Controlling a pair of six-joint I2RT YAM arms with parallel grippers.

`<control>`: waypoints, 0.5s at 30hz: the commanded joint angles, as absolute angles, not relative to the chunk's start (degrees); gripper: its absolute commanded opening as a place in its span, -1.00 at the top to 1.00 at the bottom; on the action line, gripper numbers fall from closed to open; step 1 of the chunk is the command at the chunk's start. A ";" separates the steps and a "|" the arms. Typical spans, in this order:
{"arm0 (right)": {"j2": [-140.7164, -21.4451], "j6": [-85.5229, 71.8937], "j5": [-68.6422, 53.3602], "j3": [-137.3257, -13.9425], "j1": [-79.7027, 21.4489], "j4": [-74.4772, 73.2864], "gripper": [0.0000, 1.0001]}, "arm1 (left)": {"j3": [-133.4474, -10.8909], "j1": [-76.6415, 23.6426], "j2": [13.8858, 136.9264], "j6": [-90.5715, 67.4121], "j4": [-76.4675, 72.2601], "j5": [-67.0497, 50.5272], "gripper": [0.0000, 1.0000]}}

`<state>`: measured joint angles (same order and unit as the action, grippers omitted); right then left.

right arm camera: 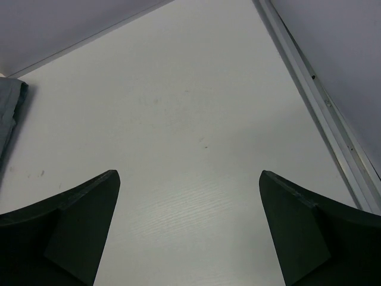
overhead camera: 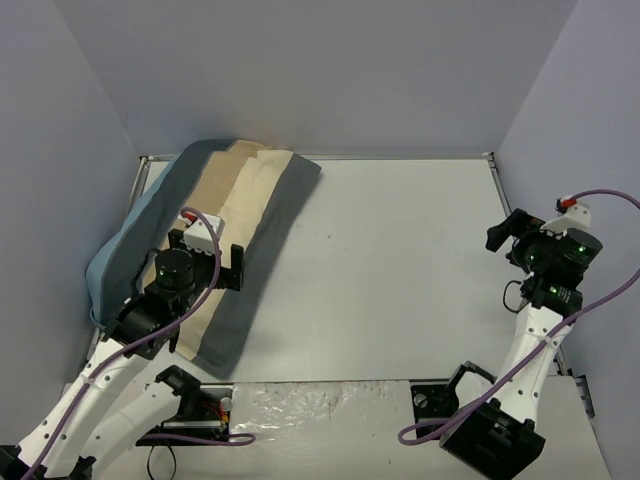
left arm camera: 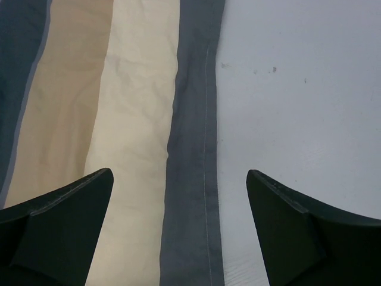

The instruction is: Remove the pillowcase from the pillow

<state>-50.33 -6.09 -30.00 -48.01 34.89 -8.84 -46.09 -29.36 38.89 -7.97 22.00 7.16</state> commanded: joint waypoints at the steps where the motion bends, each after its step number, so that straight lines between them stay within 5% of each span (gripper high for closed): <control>1: -48.96 -5.90 -35.84 -48.52 35.16 -7.21 -1.00 | -49.39 -30.32 39.72 -8.44 21.97 5.02 -0.88; 6: -49.04 9.20 -56.22 -44.05 34.72 -8.69 -1.00 | -50.10 -30.50 41.83 -9.48 22.41 3.43 -0.89; 10: -47.99 12.04 -60.89 -44.30 34.01 -10.55 -1.00 | -50.71 -30.50 43.06 -10.37 19.95 0.00 -0.89; 15: -47.81 21.97 -64.34 -45.79 33.49 -15.73 -1.00 | -61.32 -30.50 59.88 -10.29 27.82 4.30 -0.97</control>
<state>-48.16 14.52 -58.59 -43.92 34.02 -13.19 -53.36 -30.06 51.03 -9.63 24.69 2.04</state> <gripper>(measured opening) 0.999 0.982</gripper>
